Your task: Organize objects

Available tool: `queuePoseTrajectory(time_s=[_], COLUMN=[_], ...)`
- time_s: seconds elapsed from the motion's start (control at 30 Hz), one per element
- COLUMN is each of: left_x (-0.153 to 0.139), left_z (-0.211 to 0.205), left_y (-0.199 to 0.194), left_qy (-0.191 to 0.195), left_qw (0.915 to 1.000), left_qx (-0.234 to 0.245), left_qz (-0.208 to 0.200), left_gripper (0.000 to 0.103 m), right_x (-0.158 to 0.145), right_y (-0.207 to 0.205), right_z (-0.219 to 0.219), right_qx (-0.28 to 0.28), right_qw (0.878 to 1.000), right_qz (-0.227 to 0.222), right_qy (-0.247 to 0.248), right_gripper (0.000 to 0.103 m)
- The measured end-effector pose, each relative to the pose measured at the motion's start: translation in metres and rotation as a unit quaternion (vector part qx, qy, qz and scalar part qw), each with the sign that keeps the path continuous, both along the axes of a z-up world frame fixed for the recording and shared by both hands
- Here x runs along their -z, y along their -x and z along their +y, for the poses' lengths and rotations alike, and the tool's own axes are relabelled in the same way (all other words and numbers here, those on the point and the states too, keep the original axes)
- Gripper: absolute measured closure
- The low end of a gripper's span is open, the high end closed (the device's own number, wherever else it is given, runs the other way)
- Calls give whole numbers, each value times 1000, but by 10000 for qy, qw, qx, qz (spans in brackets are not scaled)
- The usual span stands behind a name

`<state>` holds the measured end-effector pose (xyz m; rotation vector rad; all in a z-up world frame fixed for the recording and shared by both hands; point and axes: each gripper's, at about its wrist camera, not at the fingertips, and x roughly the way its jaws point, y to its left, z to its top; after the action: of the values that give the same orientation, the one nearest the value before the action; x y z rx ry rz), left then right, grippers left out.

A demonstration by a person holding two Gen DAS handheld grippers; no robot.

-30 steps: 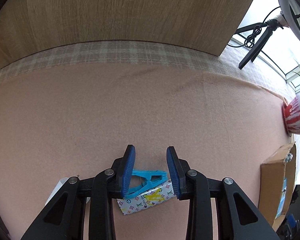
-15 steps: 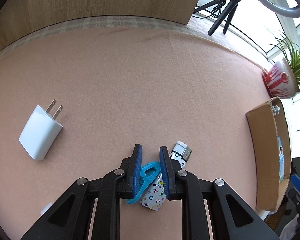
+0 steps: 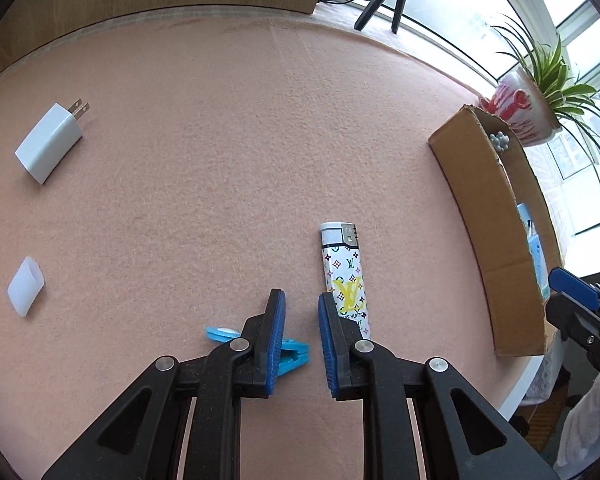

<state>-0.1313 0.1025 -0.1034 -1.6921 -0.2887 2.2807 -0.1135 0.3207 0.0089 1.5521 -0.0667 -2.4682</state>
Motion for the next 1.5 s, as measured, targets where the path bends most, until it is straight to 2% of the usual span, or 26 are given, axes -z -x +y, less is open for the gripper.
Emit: queuePoseTrajectory(time_s=[0.07,0.17,0.23,0.33,0.37,0.7,0.9,1.1,1.13,1.2,1.27,1.43,1.47,1.5], left_x=[-1,-5,-11,-19,-19,-16,-33,-28,-25,-21,-16,-8,-7,-6], left_z=[-6,-17,-16,-20,-21,-29,-54,-59,-56,-49,-39,-39,-40,-41], left_y=[-3,-8,-12,-22,-24,-32,-45,-50,-50,-50,-44,-41,-41,-42], left_qy=[91,32,9,249,300,569,306,380,364,388,461,532,527,525], left_qw=[9999,9999,10000,9993,9992,9977,9983,9986,9988,9987,9982,9979,9979,9980], left_qx=[-81,-98,51,76,60,169,-173,-7,40,124,192,166,189,198], left_qz=[37,26,74,258,272,333,462,356,317,307,342,325,326,305], left_gripper=[84,84,79,65,64,64,64,64,63,54,52,53,56,64], right_x=[1,6,9,12,13,37,48,52,53,57,61,69,71,73], right_y=[-1,-2,-3,-3,-3,7,14,27,29,33,36,42,43,44], right_z=[-4,-10,-13,-20,-22,-50,-71,-77,-79,-82,-86,-97,-99,-101], right_qx=[-39,-89,-127,-213,-248,-521,-726,-701,-698,-710,-717,-797,-809,-816], right_qw=[10000,9999,9998,9997,9996,9977,9956,9950,9949,9943,9940,9928,9926,9923], right_qz=[-9,-87,-127,-120,-132,-417,-597,-694,-720,-775,-815,-891,-909,-936], right_qy=[10,-22,-7,-16,-9,69,61,154,151,168,155,77,55,50], right_gripper=[47,47,47,47,47,47,47,47,47,47,47,48,48,48])
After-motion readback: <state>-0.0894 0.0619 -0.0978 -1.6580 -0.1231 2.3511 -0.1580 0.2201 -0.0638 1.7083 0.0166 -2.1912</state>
